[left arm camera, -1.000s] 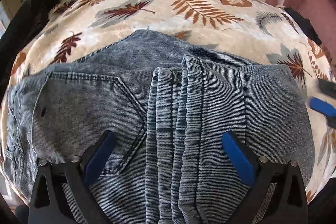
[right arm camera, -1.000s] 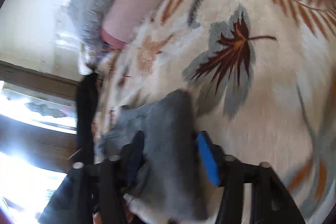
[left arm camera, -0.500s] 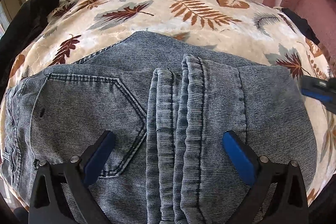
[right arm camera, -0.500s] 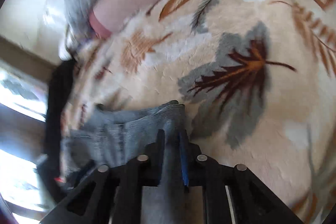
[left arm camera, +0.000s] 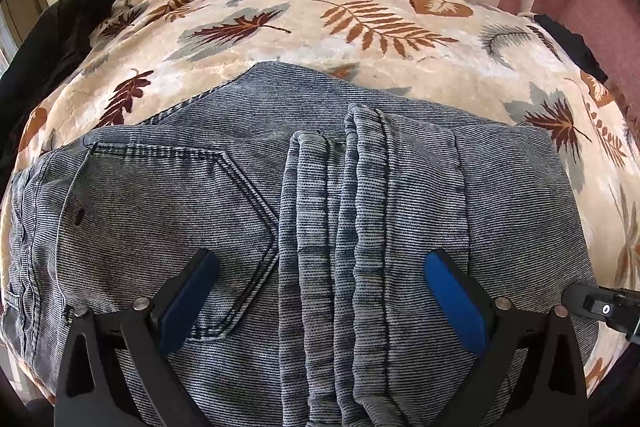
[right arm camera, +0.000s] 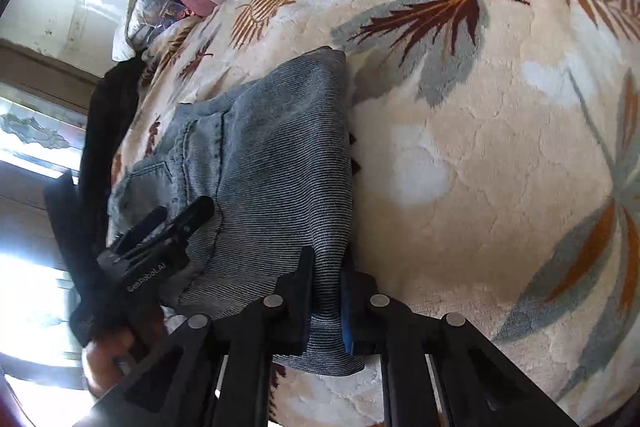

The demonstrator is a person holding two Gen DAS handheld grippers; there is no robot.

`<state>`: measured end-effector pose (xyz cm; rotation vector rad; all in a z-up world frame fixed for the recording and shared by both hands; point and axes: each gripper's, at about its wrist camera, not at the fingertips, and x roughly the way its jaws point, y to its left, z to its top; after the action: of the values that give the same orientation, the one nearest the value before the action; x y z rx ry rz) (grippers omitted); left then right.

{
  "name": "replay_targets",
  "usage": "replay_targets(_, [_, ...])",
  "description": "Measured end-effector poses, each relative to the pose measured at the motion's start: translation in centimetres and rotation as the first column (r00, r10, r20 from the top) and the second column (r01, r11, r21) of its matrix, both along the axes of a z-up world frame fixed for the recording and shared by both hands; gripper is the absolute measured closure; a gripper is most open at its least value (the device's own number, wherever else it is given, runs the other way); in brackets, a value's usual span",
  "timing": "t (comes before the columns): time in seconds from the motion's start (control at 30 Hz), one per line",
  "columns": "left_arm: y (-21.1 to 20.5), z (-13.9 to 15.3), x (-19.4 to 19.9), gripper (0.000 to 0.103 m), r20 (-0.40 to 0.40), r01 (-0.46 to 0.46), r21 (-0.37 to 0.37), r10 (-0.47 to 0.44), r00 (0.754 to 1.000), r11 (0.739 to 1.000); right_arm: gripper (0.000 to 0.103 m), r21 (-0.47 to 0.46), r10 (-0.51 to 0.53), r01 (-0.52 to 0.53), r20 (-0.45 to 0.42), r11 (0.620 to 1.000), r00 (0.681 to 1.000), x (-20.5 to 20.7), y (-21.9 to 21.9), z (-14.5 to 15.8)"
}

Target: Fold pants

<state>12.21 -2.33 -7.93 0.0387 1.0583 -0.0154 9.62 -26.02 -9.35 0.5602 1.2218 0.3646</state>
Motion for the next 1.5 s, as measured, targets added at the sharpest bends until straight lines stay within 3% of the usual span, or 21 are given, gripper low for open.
replay_targets(0.1, [0.1,0.1,0.0,0.000,0.000,0.001,-0.005,-0.001,1.000,1.000,0.075,0.086,-0.061,0.064,-0.039,0.994,0.997,-0.3,-2.2,0.9])
replay_targets(0.2, [0.1,0.0,0.0,0.000,0.006,0.000,-0.002,0.000,1.000,1.000,0.075,0.117,-0.045,0.045,0.000,0.992,0.999,-1.7,-2.8,2.2])
replay_targets(0.3, [0.0,0.0,0.0,0.000,0.012,0.001,0.004,-0.001,1.000,1.000,0.081,0.001,0.025,-0.025,-0.026,1.000,0.999,-2.6,-1.6,-0.2])
replay_targets(0.43, [0.1,0.0,0.0,0.000,0.010,0.002,-0.004,-0.002,1.000,1.000,0.082,-0.094,0.055,-0.053,0.019,0.994,0.998,-2.4,-0.8,2.4])
replay_targets(0.5, [0.1,0.0,0.1,0.000,0.009,0.002,-0.003,-0.002,1.000,1.000,0.075,-0.074,0.074,-0.075,-0.005,0.994,0.997,-1.8,-0.6,3.4])
replay_targets(0.6, [0.0,0.0,0.1,0.000,0.013,0.001,-0.003,-0.001,1.000,1.000,0.073,-0.085,-0.007,0.013,0.074,0.996,0.997,-0.5,-2.2,5.7])
replay_targets(0.63, [0.0,0.0,0.0,0.000,0.014,0.001,-0.003,-0.001,1.000,1.000,0.073,0.000,-0.046,0.046,0.090,0.999,0.995,0.2,-2.9,6.1])
replay_targets(0.73, [0.0,0.0,0.1,0.000,0.013,-0.001,-0.003,0.001,1.000,1.000,0.073,0.265,-0.015,0.003,0.044,0.964,0.999,3.5,-2.3,4.7])
replay_targets(0.77, [0.0,0.0,0.1,0.000,0.014,-0.001,-0.002,0.001,1.000,1.000,0.073,0.281,0.004,-0.008,0.012,0.960,1.000,4.5,-1.9,3.6])
replay_targets(0.83, [0.1,0.0,0.1,0.000,0.013,0.000,-0.005,0.000,1.000,1.000,0.074,0.193,0.012,0.007,-0.093,0.981,0.996,6.3,-1.7,-0.2])
replay_targets(0.87, [0.0,0.0,0.1,0.000,0.013,0.001,-0.003,-0.001,1.000,1.000,0.088,0.230,-0.018,0.045,-0.118,0.972,0.993,6.5,-2.4,-1.4])
replay_targets(0.9, [0.0,0.0,0.1,0.000,0.015,0.003,-0.002,-0.003,1.000,1.000,0.094,0.283,-0.045,0.082,-0.134,0.956,0.990,6.4,-3.4,-2.0])
replay_targets(1.0, [-0.1,0.0,0.0,0.000,0.024,0.003,0.001,-0.003,1.000,1.000,0.087,0.273,-0.087,0.109,-0.095,0.956,0.992,5.1,-4.3,-0.6])
replay_targets(1.07, [-0.1,0.0,0.0,0.000,0.029,0.005,0.004,-0.005,1.000,1.000,0.087,0.283,-0.053,0.063,-0.046,0.957,0.998,3.6,-3.6,0.7])
replay_targets(1.13, [0.0,0.0,0.0,0.000,0.028,0.006,0.001,-0.006,1.000,1.000,0.085,0.224,0.013,0.000,-0.055,0.975,0.998,2.3,-2.6,0.0])
replay_targets(1.17, [0.0,0.0,0.1,0.000,0.027,0.007,0.001,-0.007,1.000,1.000,0.090,0.198,0.014,0.001,-0.072,0.980,0.997,1.9,-2.8,-0.9])
replay_targets(1.23, [0.0,0.0,0.1,0.000,0.027,0.007,0.003,-0.007,1.000,1.000,0.095,0.242,-0.049,0.069,-0.087,0.968,0.995,1.3,-3.9,-0.9])
replay_targets(1.27, [0.0,0.1,0.1,0.000,0.028,0.006,-0.001,-0.006,1.000,1.000,0.088,0.244,-0.054,0.067,-0.059,0.967,0.997,0.9,-3.9,0.0])
replay_targets(1.33, [0.2,0.2,0.1,0.000,0.025,0.006,-0.009,-0.005,1.000,1.000,0.088,0.255,-0.019,0.019,-0.003,0.967,1.000,-0.4,-3.3,1.5])
replay_targets(1.43, [0.4,0.8,0.0,0.001,0.001,0.003,-0.034,-0.003,1.000,0.999,0.086,0.175,0.025,-0.021,-0.026,0.984,0.999,-1.3,-2.3,-0.3])
replay_targets(1.5, [0.8,2.2,-1.1,0.001,0.012,0.012,-0.088,-0.011,1.000,0.996,0.089,0.229,-0.001,0.010,-0.039,0.973,0.999,-1.4,-3.1,-0.7])
